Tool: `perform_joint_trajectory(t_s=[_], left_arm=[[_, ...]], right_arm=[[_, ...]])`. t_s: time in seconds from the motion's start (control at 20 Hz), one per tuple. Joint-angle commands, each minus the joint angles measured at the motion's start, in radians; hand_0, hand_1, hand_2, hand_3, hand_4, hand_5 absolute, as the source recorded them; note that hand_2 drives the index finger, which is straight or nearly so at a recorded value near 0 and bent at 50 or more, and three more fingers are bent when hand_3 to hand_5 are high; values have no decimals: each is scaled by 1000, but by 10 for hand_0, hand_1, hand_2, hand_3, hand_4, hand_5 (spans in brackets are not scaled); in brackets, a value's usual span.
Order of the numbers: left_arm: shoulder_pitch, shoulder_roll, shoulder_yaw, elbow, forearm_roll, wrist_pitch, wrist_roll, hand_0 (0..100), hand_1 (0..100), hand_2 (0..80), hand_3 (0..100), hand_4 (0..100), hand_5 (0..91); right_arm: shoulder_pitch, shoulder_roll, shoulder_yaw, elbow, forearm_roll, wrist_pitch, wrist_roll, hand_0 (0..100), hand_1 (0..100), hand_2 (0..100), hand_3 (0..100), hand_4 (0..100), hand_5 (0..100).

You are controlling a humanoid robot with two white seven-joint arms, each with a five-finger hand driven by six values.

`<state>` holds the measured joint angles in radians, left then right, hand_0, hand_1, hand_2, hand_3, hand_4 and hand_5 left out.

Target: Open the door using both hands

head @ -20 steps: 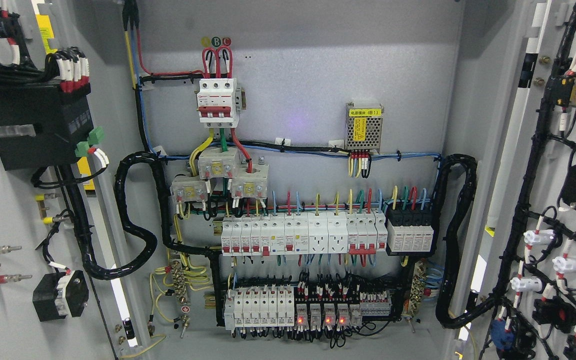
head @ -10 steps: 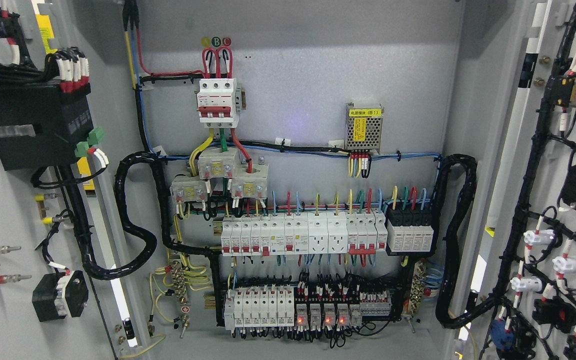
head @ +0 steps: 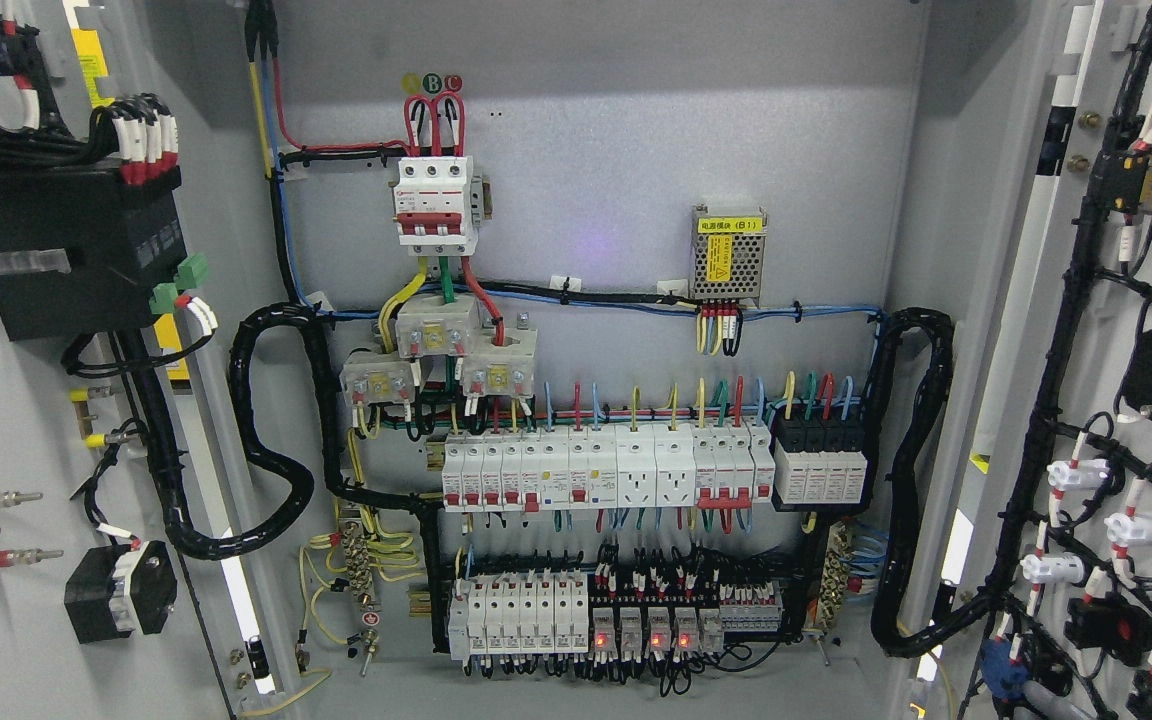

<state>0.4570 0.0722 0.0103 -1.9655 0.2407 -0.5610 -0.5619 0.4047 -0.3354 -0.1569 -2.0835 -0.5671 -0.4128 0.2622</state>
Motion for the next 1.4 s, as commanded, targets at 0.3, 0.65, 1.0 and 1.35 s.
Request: perform_joint_trajectory(t_s=[0.3, 0.65, 1.0, 1.35], left_arm=[[28, 20, 246, -108, 147, 9, 2, 0, 0, 0, 0, 0, 0], [43, 26, 321, -101, 215, 9, -1, 0, 0, 0, 0, 0, 0], [55, 32, 359, -61, 290, 44, -4, 0, 0, 0, 0, 0, 0], [36, 29, 477, 22, 404, 283, -98, 0, 0, 0, 0, 0, 0]], right_arm=[[2, -77, -15, -4, -40, -21, 71, 201, 121, 0, 0, 0, 0], [-1, -82, -12, -3, -126, -12, 71, 202, 121, 0, 0, 0, 0], [5, -67, -12, -3, -186, -9, 71, 201, 122, 0, 0, 0, 0], [32, -48, -30, -3, -218, -11, 71, 201, 122, 0, 0, 0, 0]])
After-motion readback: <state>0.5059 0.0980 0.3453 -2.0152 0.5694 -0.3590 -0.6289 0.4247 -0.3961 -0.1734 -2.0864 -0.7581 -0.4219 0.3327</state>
